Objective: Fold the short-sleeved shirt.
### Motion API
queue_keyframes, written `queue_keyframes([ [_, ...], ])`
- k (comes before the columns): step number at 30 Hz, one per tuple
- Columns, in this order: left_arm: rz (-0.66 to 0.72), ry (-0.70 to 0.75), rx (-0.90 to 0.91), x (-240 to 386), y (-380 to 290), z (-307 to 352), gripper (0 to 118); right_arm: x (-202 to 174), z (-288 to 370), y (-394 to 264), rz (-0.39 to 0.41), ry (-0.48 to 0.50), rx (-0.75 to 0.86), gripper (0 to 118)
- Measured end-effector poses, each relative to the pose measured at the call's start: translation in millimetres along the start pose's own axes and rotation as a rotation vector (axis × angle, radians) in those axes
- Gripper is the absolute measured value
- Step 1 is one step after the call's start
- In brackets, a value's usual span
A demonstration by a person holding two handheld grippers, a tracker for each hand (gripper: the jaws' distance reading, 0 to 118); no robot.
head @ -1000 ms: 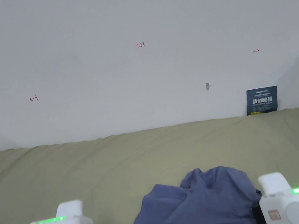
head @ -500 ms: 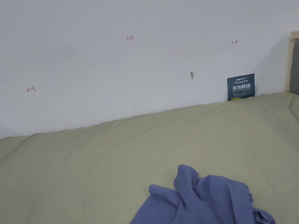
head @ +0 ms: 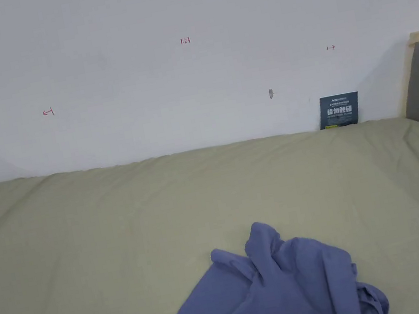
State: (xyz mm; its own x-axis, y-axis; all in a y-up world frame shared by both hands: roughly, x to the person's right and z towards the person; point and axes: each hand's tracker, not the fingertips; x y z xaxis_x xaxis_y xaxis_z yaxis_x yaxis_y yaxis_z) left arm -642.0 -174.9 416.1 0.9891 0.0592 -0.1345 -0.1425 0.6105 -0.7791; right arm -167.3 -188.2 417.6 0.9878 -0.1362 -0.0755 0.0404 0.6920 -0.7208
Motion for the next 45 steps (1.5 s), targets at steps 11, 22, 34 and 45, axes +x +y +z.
queue_keyframes([
  [11,0.027,-0.035,0.113,21.7,-32.8,58.6,0,-1.8,40.5,-30.0,0.097,-0.053,0.115,0],
  [22,0.085,-0.041,0.039,-20.1,-41.5,36.4,0,-8.1,53.5,-35.0,0.097,-0.015,0.102,0],
  [34,0.047,0.052,-0.076,3.0,-17.8,-41.6,109,-8.0,42.2,-33.4,0.08,-0.005,0.072,0],
  [45,-0.022,0.028,-0.092,16.9,-16.4,-53.9,3,16.3,29.0,-9.4,0.041,-0.043,0.042,0],
])
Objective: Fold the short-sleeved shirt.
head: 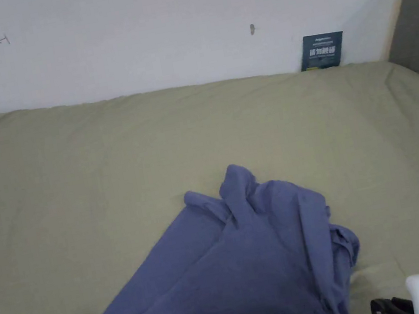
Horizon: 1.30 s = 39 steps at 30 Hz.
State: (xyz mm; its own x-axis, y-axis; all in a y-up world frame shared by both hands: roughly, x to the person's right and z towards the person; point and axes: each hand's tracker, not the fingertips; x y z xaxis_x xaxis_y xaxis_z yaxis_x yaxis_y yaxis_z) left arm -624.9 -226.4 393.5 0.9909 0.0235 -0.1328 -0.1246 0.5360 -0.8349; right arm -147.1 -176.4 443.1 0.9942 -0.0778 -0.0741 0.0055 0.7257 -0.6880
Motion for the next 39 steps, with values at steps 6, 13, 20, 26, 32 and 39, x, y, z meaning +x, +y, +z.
queue_keyframes([
  [6,-0.008,-0.016,-0.006,3.7,2.1,8.3,3,27.2,-44.1,67.9,-0.01,-0.03,-0.016,0],
  [13,0.023,-0.061,-0.042,4.2,8.5,11.5,4,56.5,-160.4,192.2,-0.003,-0.039,-0.04,1],
  [20,0.059,-0.078,-0.062,-13.2,16.0,0.9,4,62.6,-280.3,238.9,0.049,0.004,-0.326,118],
  [26,0.051,-0.069,-0.069,-4.9,18.0,-0.7,4,61.0,-330.2,219.1,0.125,-0.048,-0.437,105],
  [32,0.046,-0.077,-0.08,-0.9,21.1,0.3,4,57.6,-299.5,232.1,0.167,0.039,-0.394,43],
  [39,0.045,-0.066,-0.078,2.5,20.7,5.7,4,38.7,-237.6,244.0,0.195,0.051,-0.284,4],
])
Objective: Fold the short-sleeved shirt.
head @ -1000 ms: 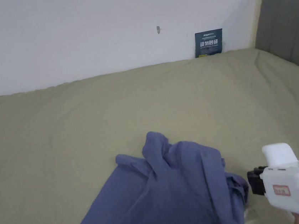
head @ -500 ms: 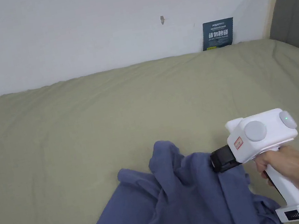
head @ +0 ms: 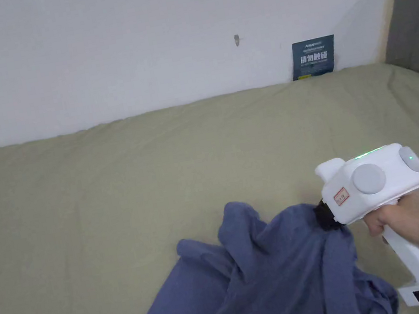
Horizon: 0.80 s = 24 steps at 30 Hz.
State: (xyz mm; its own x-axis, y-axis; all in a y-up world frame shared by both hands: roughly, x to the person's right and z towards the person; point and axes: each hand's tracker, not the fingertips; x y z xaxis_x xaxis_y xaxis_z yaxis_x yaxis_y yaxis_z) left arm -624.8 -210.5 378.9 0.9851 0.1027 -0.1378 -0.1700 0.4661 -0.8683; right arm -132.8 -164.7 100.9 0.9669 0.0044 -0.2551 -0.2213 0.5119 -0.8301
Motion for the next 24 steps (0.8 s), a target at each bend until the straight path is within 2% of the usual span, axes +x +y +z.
queue_keyframes([
  [7,0.002,-0.001,0.034,-0.2,2.8,22.5,4,6.9,67.2,-3.1,0.034,0.028,0.066,4],
  [11,0.028,-0.05,0.15,1.2,26.6,62.5,4,4.6,135.1,-14.1,0.04,0.021,0.169,4],
  [15,-0.008,-0.047,0.268,11.1,61.4,105.6,4,13.6,200.6,-16.1,0.029,0.012,0.253,4],
  [24,-0.041,-0.003,0.507,25.1,148.5,209.9,4,32.9,343.9,-22.3,0.036,-0.114,0.488,4],
])
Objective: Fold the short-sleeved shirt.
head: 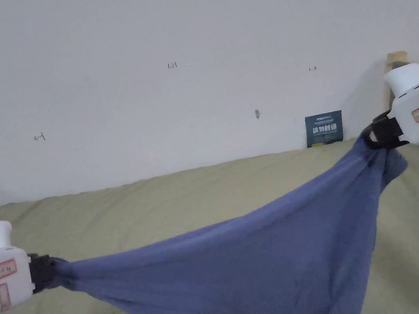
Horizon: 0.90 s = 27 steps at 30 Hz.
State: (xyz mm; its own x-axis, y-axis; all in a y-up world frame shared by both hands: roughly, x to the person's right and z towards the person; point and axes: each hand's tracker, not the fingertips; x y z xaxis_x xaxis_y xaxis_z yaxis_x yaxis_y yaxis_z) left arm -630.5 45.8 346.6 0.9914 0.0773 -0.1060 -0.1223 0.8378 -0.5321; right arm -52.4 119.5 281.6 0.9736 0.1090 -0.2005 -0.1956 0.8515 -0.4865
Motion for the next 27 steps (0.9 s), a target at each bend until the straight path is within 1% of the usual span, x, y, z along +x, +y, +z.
queue_keyframes([
  [2,-0.006,0.017,0.059,2.8,31.6,13.7,3,2.1,18.7,14.5,-0.003,-0.024,0.033,4],
  [5,0.001,0.02,0.096,8.7,69.6,29.6,4,2.6,43.5,35.1,0.006,-0.064,0.107,4],
  [8,-0.005,0.036,0.142,15.1,102.6,45.2,3,2.7,55.8,54.9,-0.017,-0.079,0.149,4],
  [13,-0.021,0.079,0.207,23.4,142.9,68.5,3,-1.1,71.1,85.8,-0.018,-0.118,0.21,4],
  [18,-0.022,0.12,0.227,26.4,172.0,75.2,3,-6.1,73.2,112.0,-0.008,-0.142,0.238,4],
  [23,-0.027,0.16,0.234,33.5,192.6,65.5,3,-10.6,63.6,137.2,0.013,-0.166,0.247,4],
  [25,-0.024,0.165,0.231,37.0,199.5,58.8,3,-8.5,55.6,147.3,0.018,-0.177,0.245,4],
  [27,-0.03,0.174,0.228,41.8,207.4,49.1,3,4.1,35.9,162.6,0.005,-0.176,0.242,4],
])
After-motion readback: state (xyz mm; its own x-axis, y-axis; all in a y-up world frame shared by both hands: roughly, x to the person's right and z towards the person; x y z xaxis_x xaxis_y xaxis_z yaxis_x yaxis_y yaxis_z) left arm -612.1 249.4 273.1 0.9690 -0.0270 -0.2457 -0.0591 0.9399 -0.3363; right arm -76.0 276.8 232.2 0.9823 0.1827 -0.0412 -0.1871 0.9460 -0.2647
